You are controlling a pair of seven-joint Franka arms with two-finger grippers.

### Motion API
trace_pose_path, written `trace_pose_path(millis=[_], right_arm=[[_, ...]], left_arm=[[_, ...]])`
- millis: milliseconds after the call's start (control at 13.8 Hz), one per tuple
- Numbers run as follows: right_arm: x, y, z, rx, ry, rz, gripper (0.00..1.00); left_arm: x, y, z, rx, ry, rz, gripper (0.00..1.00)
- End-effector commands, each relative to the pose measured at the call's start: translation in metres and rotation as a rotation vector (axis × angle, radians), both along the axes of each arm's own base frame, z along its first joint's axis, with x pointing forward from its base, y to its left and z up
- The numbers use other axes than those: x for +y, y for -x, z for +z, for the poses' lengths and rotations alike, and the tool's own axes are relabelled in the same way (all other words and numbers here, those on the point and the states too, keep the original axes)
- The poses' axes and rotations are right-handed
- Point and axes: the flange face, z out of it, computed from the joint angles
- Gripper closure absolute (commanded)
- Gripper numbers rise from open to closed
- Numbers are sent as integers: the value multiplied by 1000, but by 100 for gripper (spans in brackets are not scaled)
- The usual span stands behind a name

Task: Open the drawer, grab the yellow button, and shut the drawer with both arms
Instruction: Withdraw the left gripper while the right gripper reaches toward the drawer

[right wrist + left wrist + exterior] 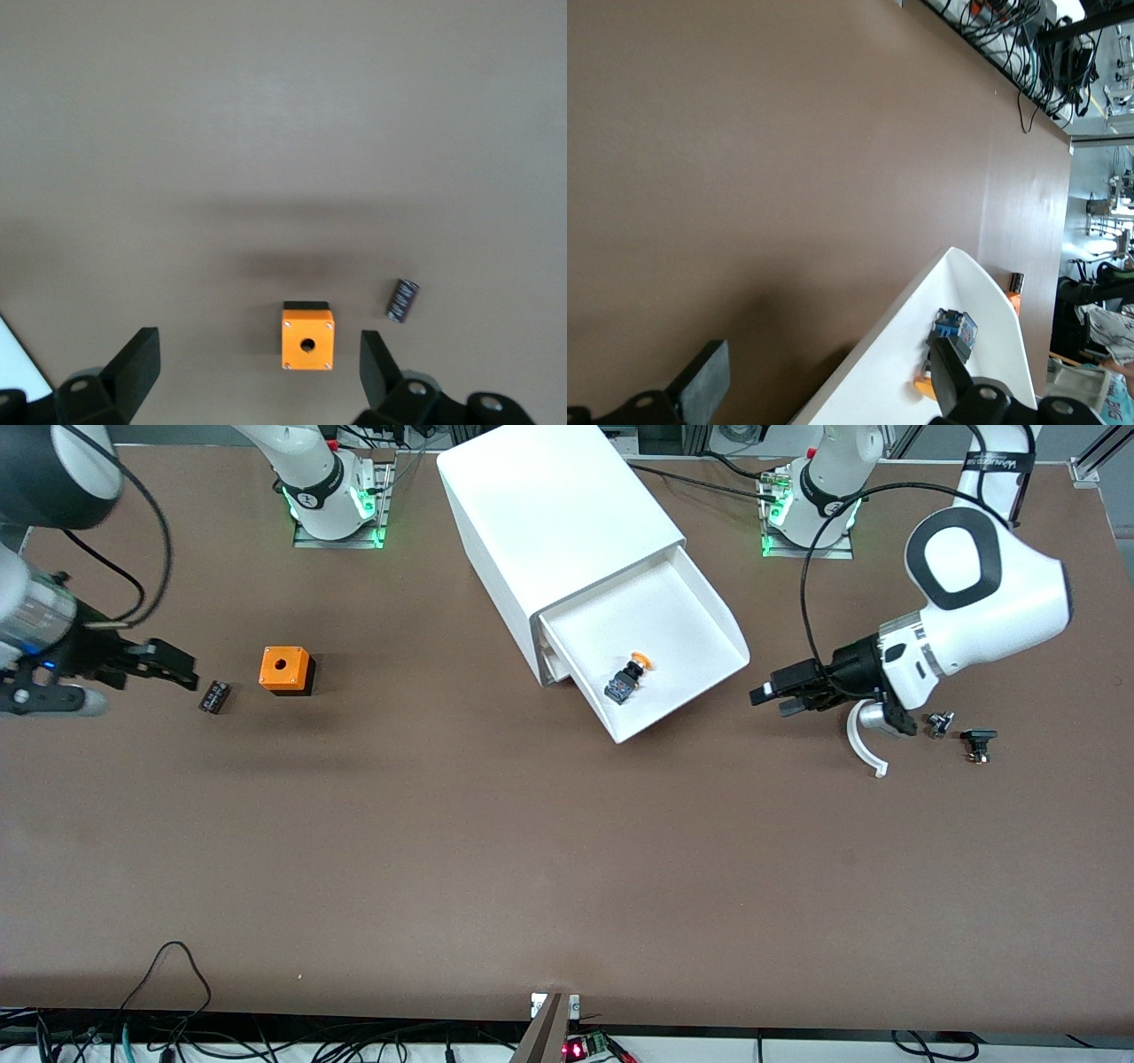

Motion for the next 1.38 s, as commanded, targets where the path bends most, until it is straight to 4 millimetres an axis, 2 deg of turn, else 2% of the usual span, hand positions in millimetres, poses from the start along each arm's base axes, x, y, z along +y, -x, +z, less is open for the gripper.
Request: trace_pose_path(millis=[0, 145, 291, 436, 581, 726, 799, 944, 1090, 1162, 1308], right_arm=[[46, -12, -13, -13, -13, 67, 0], [69, -16, -20, -31, -27, 86, 0], [106, -16, -27, -46, -77, 134, 0], [161, -15, -31, -91, -129, 202, 0], [224, -9, -13, -151, -152, 311, 0], [283, -2, 3, -186, -185, 493, 0], [313, 3, 0, -192, -211, 620, 0], [361, 13, 4, -224, -252, 870, 0], [405, 29, -9, -233, -289, 1116, 0], [422, 39, -10, -238, -286, 1221, 0], [438, 47, -25, -236, -209, 1396, 0]], left_arm=[[18, -11, 26, -70, -92, -10, 0], [39, -20, 49, -114, -220, -85, 0], [61, -22, 74, -107, -286, -144, 0], [84, -25, 108, -103, -408, -226, 0], [100, -20, 142, -82, -507, -285, 0], [113, -12, 167, -59, -589, -315, 0], [116, -6, 177, -35, -632, -321, 0], [123, 0, 192, 27, -733, -269, 0], [123, 3, 201, 73, -812, -213, 0], [118, 5, 206, 90, -836, -189, 0], [114, 8, 209, 116, -851, -146, 0]])
